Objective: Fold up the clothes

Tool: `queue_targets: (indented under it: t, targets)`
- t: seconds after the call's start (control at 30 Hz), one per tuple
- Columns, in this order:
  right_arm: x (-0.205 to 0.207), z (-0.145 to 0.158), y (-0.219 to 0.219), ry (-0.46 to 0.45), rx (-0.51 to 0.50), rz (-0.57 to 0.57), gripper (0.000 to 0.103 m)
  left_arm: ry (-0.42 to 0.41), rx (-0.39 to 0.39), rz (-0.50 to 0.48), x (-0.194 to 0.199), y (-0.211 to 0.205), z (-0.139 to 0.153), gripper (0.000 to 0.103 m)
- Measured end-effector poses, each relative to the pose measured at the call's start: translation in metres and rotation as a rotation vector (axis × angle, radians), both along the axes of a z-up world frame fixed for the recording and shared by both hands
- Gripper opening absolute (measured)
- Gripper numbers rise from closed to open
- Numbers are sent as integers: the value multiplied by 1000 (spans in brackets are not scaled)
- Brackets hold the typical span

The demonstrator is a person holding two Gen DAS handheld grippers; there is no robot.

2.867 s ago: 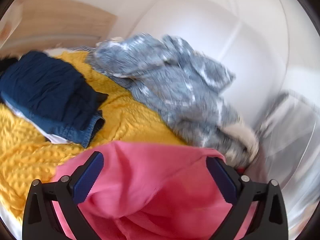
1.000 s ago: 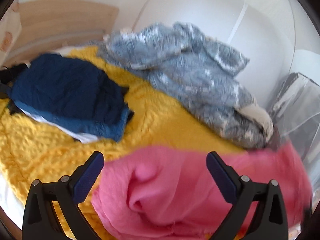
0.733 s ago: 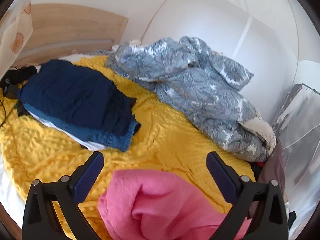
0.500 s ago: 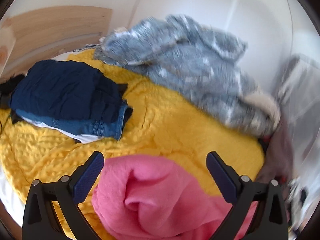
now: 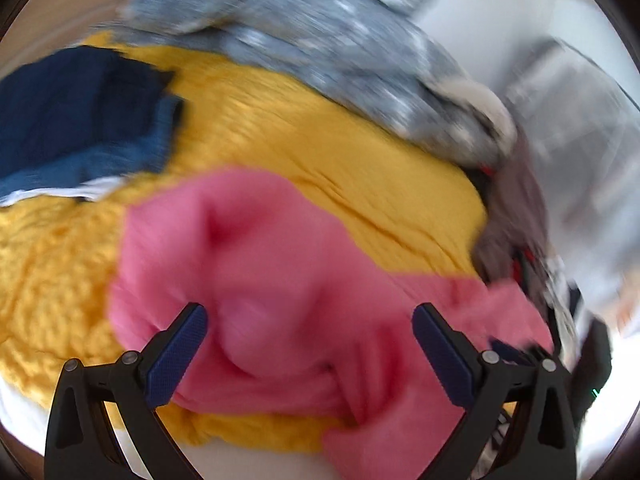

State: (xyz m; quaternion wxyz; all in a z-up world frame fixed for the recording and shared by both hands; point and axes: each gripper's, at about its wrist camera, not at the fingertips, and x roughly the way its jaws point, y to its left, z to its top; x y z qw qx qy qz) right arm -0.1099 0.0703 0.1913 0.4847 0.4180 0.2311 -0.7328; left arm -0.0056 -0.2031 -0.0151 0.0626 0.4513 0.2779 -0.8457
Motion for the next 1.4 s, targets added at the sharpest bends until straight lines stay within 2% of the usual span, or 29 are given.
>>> queue_targets:
  t: [0.03,0.07,0.17,0.3,0.43,0.5,0.67,0.87,1.1,1.4]
  targets:
    - [-3,-4,-2,-12,15,-12,33,-4,25,-37,-1,4,-1,103]
    - [-6,-9,-4,-23,31,-24,23,-7,52,-55,-2,7,-2,103]
    - [-21,-8,6,-77,-16,-91,15,-15,134,-105,-5,14,-6,103]
    - [-34,6,27,-122,-131,-158,14,-25,219,-83,-11,12,-14,103]
    - [-31,14,32,-122,-167,-155,14,-27,335,-77,-17,16,-24,103]
    - [-29,17,34,-120,-182,-151,14,-35,334,-83,-23,23,-23,103]
    - [-24,20,36,-90,-186,-140,14,-32,244,-91,-32,43,-16,102]
    - [-23,21,44,-31,-177,-163,14,32,195,-108,-33,52,-3,102]
    - [-20,23,49,-1,-177,-160,14,50,314,-175,-41,60,-7,102]
    - [-19,25,53,-7,-193,-143,14,-14,389,-135,-49,57,-25,102]
